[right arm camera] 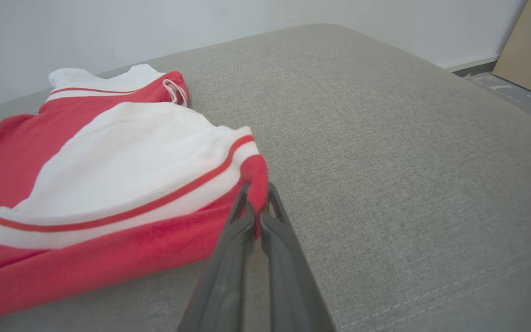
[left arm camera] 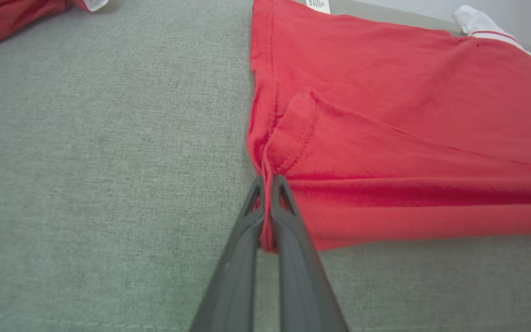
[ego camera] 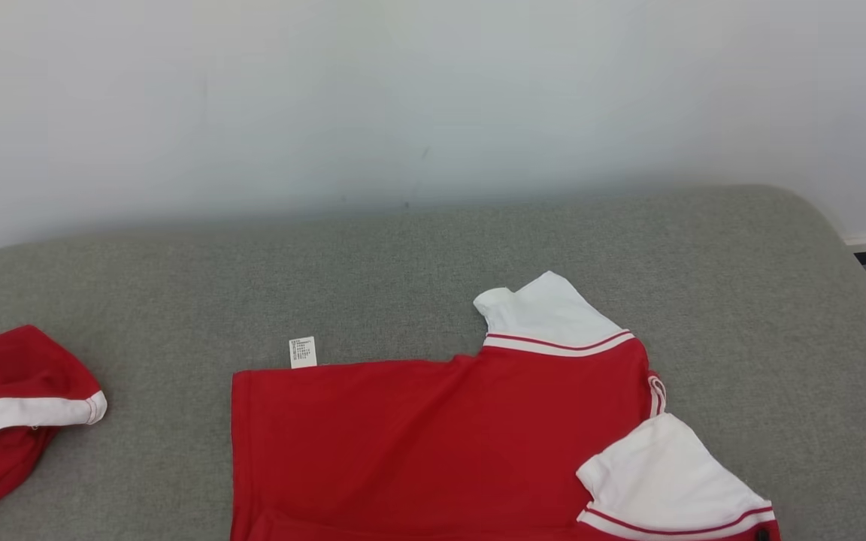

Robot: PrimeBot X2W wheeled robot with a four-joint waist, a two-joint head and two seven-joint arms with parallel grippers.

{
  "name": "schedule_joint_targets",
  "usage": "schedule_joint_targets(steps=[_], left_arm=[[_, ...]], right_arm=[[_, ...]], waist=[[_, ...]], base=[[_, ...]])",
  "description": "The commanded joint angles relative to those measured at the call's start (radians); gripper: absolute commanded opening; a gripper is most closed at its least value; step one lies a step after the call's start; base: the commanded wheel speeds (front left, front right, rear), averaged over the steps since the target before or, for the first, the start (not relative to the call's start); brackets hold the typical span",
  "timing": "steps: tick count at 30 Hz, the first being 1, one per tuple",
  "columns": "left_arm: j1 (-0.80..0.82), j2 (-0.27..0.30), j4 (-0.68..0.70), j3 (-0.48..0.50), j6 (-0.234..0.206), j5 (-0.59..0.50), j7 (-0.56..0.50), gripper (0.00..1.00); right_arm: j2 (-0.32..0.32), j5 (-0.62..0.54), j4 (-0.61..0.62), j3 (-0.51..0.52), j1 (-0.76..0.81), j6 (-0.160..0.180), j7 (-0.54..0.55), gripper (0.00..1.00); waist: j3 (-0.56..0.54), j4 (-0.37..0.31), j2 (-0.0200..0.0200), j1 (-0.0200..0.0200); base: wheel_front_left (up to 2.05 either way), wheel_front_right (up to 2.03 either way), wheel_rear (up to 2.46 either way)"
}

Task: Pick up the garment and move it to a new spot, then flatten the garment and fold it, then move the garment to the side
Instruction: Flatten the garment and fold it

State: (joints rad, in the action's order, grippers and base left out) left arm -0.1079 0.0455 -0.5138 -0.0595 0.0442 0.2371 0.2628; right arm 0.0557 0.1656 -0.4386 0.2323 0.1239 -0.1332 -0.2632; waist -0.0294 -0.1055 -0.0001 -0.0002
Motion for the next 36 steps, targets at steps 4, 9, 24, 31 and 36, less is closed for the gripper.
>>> schedule_joint_targets(steps=[4,9,24,31,36], left_arm=[[-0.015,0.009,-0.013,-0.010,-0.017,-0.007,0.003,1.00],[0.003,0.006,0.006,-0.018,-0.037,-0.033,0.003,1.00],[0.217,0.011,0.047,0.051,0.002,-0.113,0.003,1.00],[0.406,0.028,-0.052,0.055,0.036,-0.135,0.003,1.00],[0.507,0.041,-0.146,0.060,0.052,-0.120,0.003,1.00]], right_arm=[[0.002,0.009,-0.018,0.007,-0.006,0.004,-0.002,1.00],[-0.001,-0.009,0.007,0.011,-0.032,0.003,-0.001,1.00],[0.007,-0.026,0.052,-0.132,-0.232,0.003,-0.001,1.00],[0.040,-0.027,-0.004,-0.180,-0.395,0.003,-0.001,1.00],[0.063,-0.021,-0.050,-0.211,-0.483,0.003,-0.001,1.00]], waist=[[0.002,0.005,0.0001,0.0002],[0.018,0.016,0.0001,0.0002],[0.122,0.033,0.0001,0.0002],[0.206,0.047,0.0001,0.0002],[0.232,0.052,0.0001,0.0002]], base=[[0.00,0.00,0.00],[0.00,0.00,0.00],[0.00,0.00,0.00],[0.00,0.00,0.00],[0.00,0.00,0.00]])
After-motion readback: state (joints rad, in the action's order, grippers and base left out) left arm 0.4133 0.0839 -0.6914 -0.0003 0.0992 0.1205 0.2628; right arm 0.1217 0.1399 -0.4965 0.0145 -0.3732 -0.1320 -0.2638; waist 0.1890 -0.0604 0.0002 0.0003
